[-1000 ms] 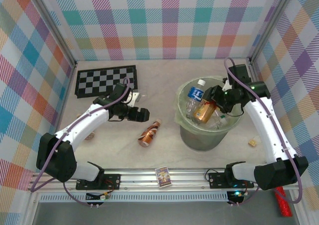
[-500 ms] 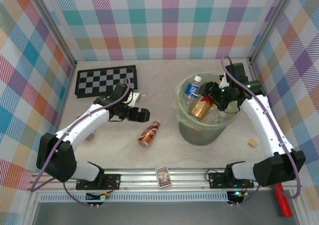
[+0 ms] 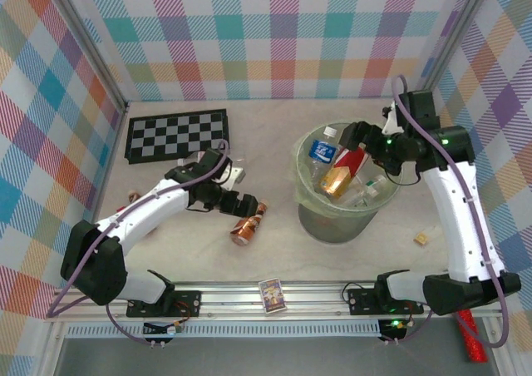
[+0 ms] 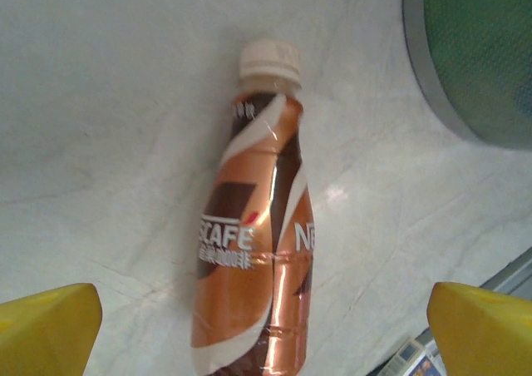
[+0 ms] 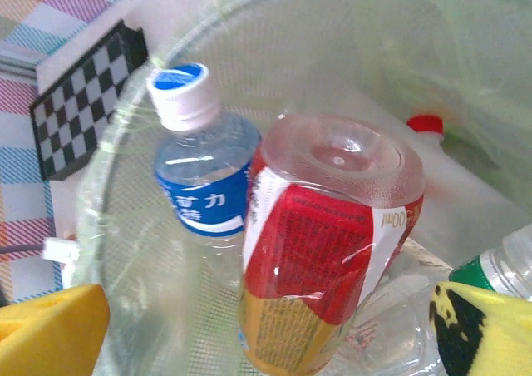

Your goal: Put the plastic bottles in the bin

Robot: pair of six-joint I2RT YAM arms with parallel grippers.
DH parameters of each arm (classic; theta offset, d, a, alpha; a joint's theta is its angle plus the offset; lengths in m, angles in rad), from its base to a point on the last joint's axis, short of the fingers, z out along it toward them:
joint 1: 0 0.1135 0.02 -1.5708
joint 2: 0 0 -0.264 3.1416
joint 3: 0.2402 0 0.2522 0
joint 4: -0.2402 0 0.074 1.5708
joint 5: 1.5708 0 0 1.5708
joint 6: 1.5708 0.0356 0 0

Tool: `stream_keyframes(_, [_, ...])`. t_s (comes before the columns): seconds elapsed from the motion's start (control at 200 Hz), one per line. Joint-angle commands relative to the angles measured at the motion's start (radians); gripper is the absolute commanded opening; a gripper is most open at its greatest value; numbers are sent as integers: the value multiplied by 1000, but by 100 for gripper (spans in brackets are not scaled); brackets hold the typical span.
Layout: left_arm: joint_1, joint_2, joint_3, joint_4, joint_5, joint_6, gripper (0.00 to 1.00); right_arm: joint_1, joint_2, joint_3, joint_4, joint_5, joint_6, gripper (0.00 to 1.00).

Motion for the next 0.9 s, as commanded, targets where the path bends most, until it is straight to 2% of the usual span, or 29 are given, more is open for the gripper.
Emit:
stream_keyframes(0.0, [-27, -21, -65, -40, 8, -26, 100, -7, -28, 28, -1, 12, -40, 99])
stream_keyframes(0.195, [-70, -21, -134, -33, -18, -61, 100, -7, -71, -84, 159, -55, -5, 100])
stream_keyframes(0.605, [-127, 59, -174, 31, -68, -92, 100, -7, -96, -208, 237, -83, 5, 99])
stream_keyframes(0.675, [-135, 63, -174, 43, -70, -98, 96, -7, -94, -212, 241, -82, 2, 99])
stream_keyframes(0.895, [-139, 75, -151, 43, -96, -109, 73, -7, -103, -210, 256, -89, -2, 100])
